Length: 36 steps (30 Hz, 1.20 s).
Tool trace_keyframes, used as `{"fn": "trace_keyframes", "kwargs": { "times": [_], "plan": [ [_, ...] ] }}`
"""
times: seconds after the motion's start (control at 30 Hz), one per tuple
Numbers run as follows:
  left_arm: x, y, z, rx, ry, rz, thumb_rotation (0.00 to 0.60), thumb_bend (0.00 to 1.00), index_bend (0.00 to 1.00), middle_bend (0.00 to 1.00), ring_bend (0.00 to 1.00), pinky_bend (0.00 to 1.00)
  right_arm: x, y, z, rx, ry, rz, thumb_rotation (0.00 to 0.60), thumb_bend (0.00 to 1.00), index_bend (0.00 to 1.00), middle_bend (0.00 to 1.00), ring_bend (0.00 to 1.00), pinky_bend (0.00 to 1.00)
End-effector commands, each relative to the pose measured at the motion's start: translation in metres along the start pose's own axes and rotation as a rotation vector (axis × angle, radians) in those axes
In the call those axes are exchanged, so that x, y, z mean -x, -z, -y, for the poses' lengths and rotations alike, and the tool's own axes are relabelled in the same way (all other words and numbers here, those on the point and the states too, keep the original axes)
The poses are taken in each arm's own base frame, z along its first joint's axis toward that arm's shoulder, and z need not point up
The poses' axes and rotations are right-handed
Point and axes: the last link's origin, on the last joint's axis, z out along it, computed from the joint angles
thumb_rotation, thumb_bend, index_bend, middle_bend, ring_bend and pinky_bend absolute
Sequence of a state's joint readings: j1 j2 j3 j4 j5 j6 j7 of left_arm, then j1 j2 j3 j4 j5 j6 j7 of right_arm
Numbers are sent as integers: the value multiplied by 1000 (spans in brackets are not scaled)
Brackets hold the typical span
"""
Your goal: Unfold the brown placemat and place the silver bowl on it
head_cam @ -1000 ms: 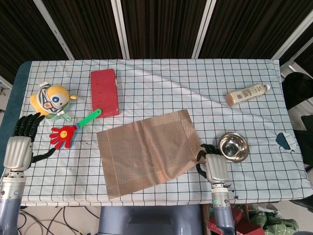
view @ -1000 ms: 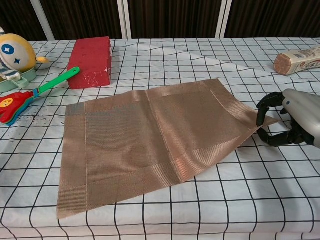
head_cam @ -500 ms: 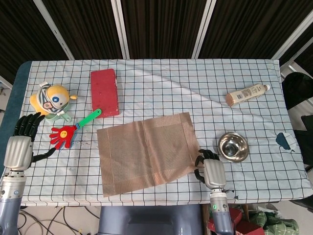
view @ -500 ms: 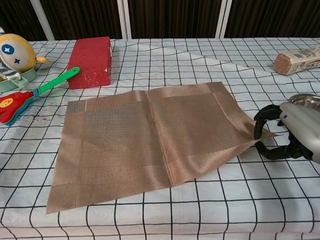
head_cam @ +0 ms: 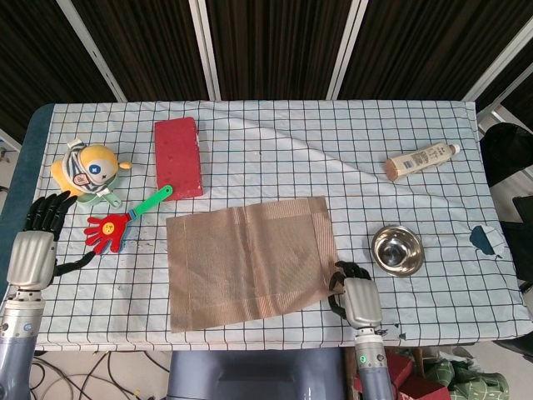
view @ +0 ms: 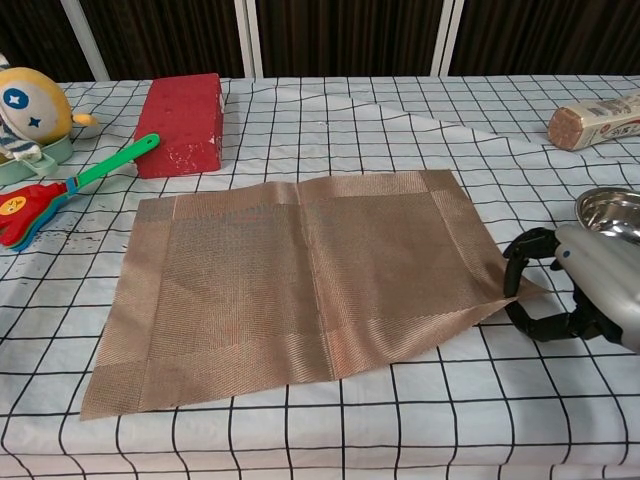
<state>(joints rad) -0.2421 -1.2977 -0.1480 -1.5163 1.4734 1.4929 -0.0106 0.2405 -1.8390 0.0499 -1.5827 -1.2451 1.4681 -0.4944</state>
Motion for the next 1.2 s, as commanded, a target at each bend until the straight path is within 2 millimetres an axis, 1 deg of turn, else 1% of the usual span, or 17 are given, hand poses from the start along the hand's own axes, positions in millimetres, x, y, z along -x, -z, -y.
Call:
{"fn": "trace_keyframes", "kwargs": {
  "times": [0.03, 0.3, 0.83, 1.2],
  "plan": [
    [0, 0, 0, 0, 0, 0, 600, 9, 99, 55, 36, 43, 2, 3, 0, -10, 1, 9, 600, 493, 727, 239, 183, 236],
    [0, 0, 0, -2, 3, -2, 600, 9, 99, 55, 37, 43, 4, 5, 1, -42, 7, 25, 600, 499, 730, 239, 183, 236],
    [0, -1, 0, -2, 0, 0, 600, 9, 99, 55, 37, 43, 8, 11, -2, -50, 18, 48, 600, 503, 738, 240, 183, 237],
    [0, -1, 0, -4, 2, 1, 600, 9, 99, 54, 37, 43, 7, 13, -1, -61, 10, 51, 600, 505, 747, 240, 183, 236]
  ]
}}
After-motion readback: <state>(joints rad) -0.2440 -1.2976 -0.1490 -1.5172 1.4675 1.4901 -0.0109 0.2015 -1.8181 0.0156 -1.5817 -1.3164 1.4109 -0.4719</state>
